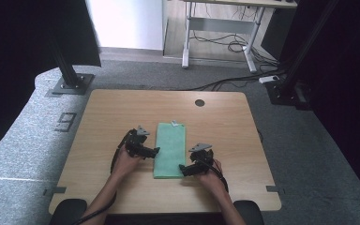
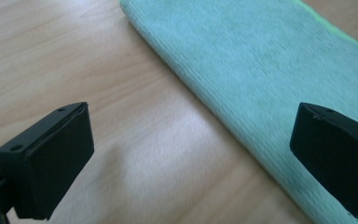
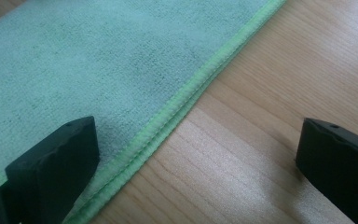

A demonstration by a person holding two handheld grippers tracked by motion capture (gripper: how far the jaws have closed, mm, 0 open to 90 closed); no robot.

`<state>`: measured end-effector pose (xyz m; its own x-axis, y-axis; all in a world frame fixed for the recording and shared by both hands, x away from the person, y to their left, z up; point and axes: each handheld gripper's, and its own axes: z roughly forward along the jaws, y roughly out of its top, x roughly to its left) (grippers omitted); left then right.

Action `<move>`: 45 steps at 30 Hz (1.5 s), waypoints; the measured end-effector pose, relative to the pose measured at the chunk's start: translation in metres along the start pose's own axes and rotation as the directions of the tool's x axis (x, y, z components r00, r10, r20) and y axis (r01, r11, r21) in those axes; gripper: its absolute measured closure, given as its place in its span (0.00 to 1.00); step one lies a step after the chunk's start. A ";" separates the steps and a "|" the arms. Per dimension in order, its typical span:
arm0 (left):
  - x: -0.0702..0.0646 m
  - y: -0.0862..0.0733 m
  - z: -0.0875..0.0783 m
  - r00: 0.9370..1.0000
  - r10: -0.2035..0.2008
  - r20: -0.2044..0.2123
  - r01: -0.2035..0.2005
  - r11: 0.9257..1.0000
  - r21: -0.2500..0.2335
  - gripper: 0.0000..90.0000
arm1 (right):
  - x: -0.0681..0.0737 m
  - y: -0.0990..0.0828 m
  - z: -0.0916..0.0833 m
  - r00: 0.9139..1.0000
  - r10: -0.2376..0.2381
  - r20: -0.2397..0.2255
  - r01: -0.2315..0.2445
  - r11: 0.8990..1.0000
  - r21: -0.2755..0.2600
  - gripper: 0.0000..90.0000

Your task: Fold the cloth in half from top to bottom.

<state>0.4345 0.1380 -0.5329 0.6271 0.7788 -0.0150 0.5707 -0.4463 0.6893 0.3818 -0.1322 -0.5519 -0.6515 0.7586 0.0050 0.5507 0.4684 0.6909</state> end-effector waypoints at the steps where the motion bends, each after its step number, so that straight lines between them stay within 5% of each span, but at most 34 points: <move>1: 0.000 0.001 0.007 0.999 0.007 -0.040 -0.006 1.000 0.026 0.00 | 0.000 0.000 0.000 1.000 0.006 -0.001 -0.006 1.000 -0.001 0.00; 8: 0.001 -0.005 0.014 0.999 -0.013 -0.037 0.015 0.999 0.051 0.00 | 0.001 -0.001 0.000 1.000 0.018 -0.002 -0.018 1.000 0.002 0.00; 26: -0.014 -0.041 -0.017 1.000 -0.010 -0.008 0.011 0.999 0.032 0.03 | 0.036 -0.014 -0.016 0.997 -0.043 -0.058 0.044 0.999 0.014 0.04; 36: -0.014 -0.042 -0.017 1.000 -0.013 -0.007 0.013 1.000 0.027 0.03 | 0.019 0.008 -0.013 0.998 -0.015 -0.055 0.015 1.000 0.002 0.04; 45: -0.014 -0.042 -0.017 1.000 -0.010 -0.007 0.010 1.000 0.030 0.03 | -0.007 0.042 0.009 0.998 0.010 -0.069 -0.009 1.000 0.022 0.00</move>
<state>0.3929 0.1533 -0.5488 0.6179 0.7860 -0.0172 0.5925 -0.4512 0.6673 0.4145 -0.1136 -0.5292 -0.6800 0.7306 0.0618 0.5679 0.4715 0.6747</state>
